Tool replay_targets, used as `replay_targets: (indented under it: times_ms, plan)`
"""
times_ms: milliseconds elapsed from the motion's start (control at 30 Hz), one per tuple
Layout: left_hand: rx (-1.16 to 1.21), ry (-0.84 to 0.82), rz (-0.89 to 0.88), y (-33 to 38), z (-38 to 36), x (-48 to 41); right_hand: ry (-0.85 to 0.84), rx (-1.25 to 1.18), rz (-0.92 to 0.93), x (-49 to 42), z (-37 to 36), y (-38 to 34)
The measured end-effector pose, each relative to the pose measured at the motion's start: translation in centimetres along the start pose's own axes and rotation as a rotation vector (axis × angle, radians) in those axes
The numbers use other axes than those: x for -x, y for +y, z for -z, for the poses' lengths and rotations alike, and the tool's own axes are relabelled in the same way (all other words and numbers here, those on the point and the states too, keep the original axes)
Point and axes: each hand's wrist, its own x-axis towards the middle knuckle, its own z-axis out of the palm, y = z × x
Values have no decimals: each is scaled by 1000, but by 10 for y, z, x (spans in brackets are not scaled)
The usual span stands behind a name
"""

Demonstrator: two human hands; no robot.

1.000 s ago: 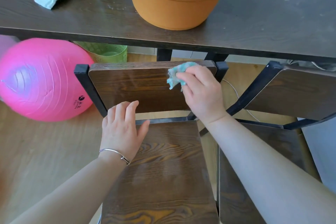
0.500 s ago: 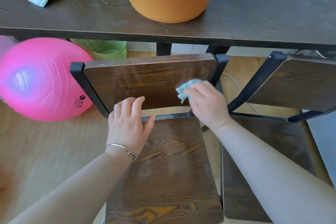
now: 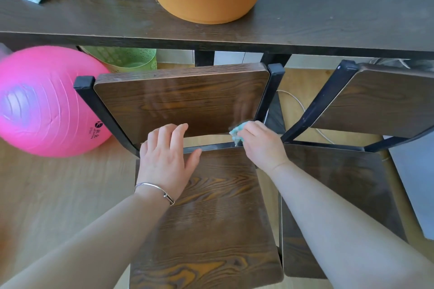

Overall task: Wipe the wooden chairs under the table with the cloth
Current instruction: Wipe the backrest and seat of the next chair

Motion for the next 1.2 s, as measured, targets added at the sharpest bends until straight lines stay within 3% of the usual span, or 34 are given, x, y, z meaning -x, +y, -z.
replay_targets:
  times_ms: [100, 233, 300, 533, 700, 867, 1200]
  plan:
    - [3, -9, -12, 2, -2, 5, 135, -61, -5, -5, 24, 0]
    - [5, -12, -12, 3, -2, 5, 587, -83, -4, -36, 95, 17]
    - [5, -20, -13, 4, -2, 5, 624, -63, 40, -44, 111, 25]
    - [8, -29, -21, 0, -13, 8, 539, -142, -24, -21, 66, 24]
    - [-15, -42, 6, -14, -40, 17, 233, -191, -172, 16, -18, 23]
    - [-23, -75, 24, -28, -65, 26, 70, -265, -311, 25, -68, 15]
    - [10, -135, 74, -40, -91, 26, 31, -271, -500, 23, -109, 1]
